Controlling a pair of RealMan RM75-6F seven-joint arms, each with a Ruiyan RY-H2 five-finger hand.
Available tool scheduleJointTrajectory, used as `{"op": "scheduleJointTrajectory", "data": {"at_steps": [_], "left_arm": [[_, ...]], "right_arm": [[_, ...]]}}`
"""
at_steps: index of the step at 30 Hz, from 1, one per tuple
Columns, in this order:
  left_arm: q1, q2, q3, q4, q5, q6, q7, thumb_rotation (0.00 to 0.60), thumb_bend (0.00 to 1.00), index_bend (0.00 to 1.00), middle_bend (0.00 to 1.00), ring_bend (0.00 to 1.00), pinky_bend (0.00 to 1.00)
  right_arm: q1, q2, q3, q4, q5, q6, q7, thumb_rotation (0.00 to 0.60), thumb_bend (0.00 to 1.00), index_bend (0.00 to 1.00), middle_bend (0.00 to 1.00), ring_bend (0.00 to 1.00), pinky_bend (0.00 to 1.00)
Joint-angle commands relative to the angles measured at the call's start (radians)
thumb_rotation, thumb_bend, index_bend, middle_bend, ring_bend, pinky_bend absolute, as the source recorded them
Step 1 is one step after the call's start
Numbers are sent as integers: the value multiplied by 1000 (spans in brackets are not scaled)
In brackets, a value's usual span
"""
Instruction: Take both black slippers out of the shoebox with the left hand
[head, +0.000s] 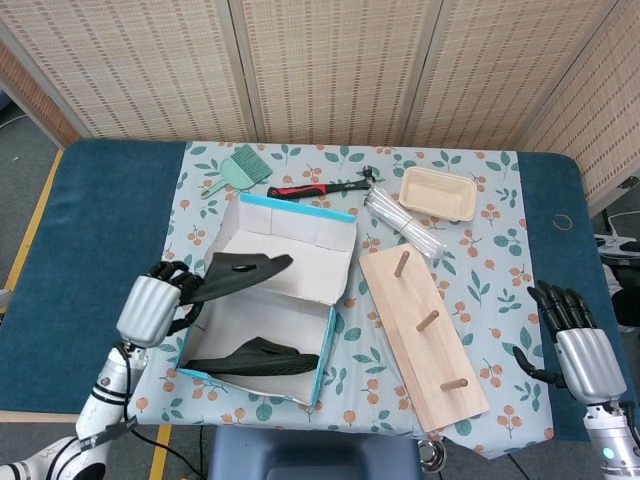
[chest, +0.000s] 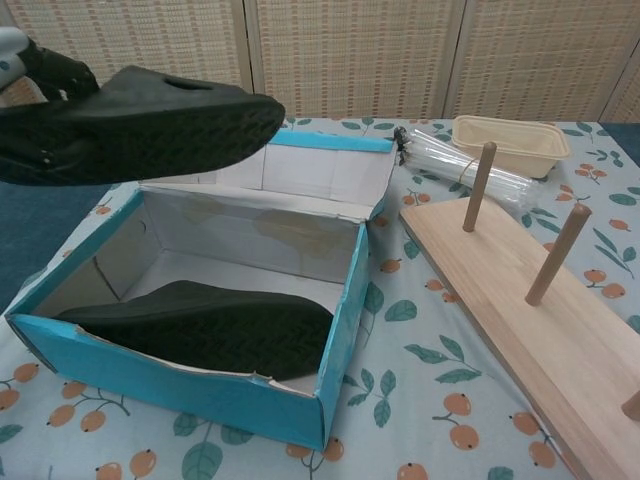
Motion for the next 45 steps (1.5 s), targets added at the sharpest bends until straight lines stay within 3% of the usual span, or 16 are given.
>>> {"op": "scheduleJointTrajectory", "data": {"at_steps": [1,3,12,19,27,30,35,41,45], "left_arm": [[13,14,-17,21,-5,26,12,600,507,587,584,334,384],[31,19,-92,125,-99,68,25,600,507,583,580,335,387],[-7,-112,-202,551,-298,-11,-106,600,509,556,564,338,403],[-31,-203,-183,776,-324,-93,-160,600,501,470,516,337,402],[-41,-271,-151,906,-338,-191,-179,600,465,132,336,272,391],[-41,-280,-145,917,-348,-222,-170,600,446,26,250,230,382],[-24,-265,-140,852,-351,-230,-181,600,436,0,205,203,381],[28,-188,-120,627,-333,-193,-209,600,432,0,204,202,398],[68,-89,-100,390,-278,-154,-289,600,423,0,200,193,397]], "right_arm": [[-1,1,0,0,0,2,0,434,268,0,0,0,0],[-1,3,-6,-3,-11,1,4,433,269,0,0,0,0],[6,23,-13,-5,-11,-23,34,434,269,0,0,0,0],[15,12,-15,-7,-1,-47,11,434,269,0,0,0,0],[14,10,-20,-14,-12,-43,1,434,269,0,0,0,0],[13,11,-21,-16,-14,-41,2,434,269,0,0,0,0],[12,13,-21,-16,-14,-38,7,433,269,0,0,0,0],[12,12,-21,-15,-14,-37,8,434,269,0,0,0,0],[13,12,-23,-17,-19,-39,8,432,269,0,0,0,0]]}}
